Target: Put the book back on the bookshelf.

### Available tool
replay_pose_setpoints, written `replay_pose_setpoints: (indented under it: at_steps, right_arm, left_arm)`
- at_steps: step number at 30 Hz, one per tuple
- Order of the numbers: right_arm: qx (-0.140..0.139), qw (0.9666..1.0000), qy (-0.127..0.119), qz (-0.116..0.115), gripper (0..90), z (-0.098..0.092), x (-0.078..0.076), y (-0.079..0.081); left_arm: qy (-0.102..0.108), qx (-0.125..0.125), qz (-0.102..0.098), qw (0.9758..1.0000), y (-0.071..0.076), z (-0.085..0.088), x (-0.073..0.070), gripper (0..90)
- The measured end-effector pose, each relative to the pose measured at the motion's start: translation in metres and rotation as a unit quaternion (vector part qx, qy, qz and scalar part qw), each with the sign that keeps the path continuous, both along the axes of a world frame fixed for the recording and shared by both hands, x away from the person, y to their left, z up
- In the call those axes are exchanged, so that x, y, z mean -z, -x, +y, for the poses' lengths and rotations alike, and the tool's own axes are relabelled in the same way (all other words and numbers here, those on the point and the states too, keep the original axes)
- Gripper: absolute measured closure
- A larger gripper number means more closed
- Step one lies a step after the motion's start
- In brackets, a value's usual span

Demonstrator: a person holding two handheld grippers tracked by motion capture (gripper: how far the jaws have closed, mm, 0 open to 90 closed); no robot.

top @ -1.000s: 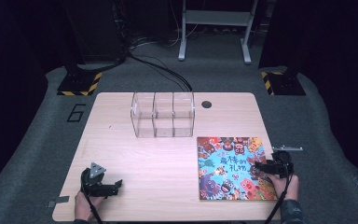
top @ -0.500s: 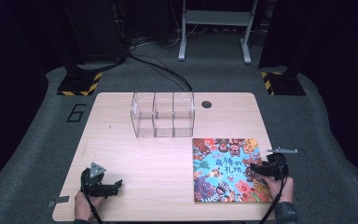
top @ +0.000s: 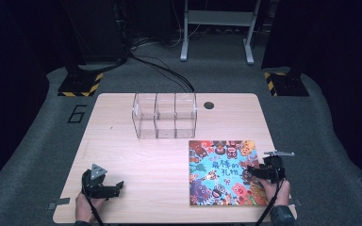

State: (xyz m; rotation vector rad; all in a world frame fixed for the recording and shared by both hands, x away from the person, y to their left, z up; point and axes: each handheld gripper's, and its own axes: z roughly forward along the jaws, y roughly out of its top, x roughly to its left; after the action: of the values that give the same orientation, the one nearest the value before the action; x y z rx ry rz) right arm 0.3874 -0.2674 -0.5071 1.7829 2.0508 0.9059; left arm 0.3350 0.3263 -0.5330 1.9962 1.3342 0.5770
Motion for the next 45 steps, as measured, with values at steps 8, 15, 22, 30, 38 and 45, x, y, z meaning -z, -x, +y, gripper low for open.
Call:
replay_pose_setpoints:
  at_steps: [8,15,22,30,38,45]
  right_arm:
    - [0.007,1.0,-0.002,0.002,41.5,0.015,0.0,0.003]
    - [0.01,0.9999,-0.003,0.002,41.5,0.034,0.0,0.005]
    - [0.004,1.0,-0.005,0.003,41.5,0.045,0.0,0.007]
    - [0.003,1.0,-0.001,0.0,41.8,0.067,0.0,0.009]
    - [0.013,0.9999,-0.003,-0.007,41.9,0.084,0.001,0.013]
    - [0.015,0.9998,-0.004,-0.014,41.9,0.102,0.003,0.016]
  left_arm:
    - [0.0,0.0,0.0,1.0,0.0,0.0,0.0,0.2]
    - [0.0,0.0,0.0,1.0,0.0,0.0,0.0,0.1]
    - [0.0,0.0,0.0,1.0,0.0,0.0,0.0,0.2]
    - [-0.001,-0.001,0.0,1.0,0.0,0.0,0.0,0.1]
    - [-0.001,-0.003,-0.001,1.0,0.0,-0.001,0.0,0.2]
    - [-0.001,-0.003,0.0,1.0,0.0,-0.001,0.0,0.1]
